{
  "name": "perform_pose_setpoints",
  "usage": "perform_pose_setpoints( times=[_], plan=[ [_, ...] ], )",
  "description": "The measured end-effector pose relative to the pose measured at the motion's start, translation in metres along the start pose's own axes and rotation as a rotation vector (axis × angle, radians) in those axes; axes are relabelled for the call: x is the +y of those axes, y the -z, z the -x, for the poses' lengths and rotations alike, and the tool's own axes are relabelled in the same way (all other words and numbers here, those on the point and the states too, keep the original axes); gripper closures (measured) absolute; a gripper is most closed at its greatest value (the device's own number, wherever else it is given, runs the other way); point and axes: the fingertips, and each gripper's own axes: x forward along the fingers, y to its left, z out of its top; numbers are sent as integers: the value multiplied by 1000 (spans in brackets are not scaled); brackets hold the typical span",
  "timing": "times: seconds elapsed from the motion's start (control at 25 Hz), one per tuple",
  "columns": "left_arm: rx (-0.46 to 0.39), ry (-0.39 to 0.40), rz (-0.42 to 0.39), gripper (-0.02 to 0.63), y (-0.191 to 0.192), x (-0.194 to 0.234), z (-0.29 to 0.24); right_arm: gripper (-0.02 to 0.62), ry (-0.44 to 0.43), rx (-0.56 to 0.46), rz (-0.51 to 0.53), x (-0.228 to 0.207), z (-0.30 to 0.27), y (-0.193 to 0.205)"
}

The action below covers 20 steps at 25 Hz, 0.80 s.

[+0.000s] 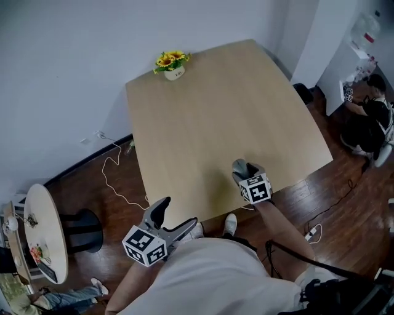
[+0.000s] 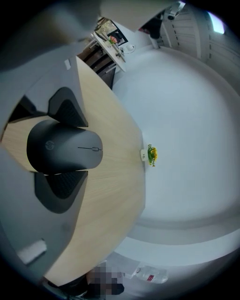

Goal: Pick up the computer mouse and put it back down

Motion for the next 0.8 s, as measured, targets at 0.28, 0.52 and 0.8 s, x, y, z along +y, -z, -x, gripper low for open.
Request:
perform_pose_setpoints(
  times=[0.28, 0.52, 0.8],
  plan=[
    [-8, 83, -20, 181, 6, 11, 2, 299, -10, -101, 8, 58, 107, -30],
    [-24, 126, -47, 186, 0, 9, -4, 299, 5, -156, 24, 93, 171, -39],
    [-35, 235, -62, 184, -9, 1, -3, 299, 71, -219, -21, 107, 201, -43]
  ],
)
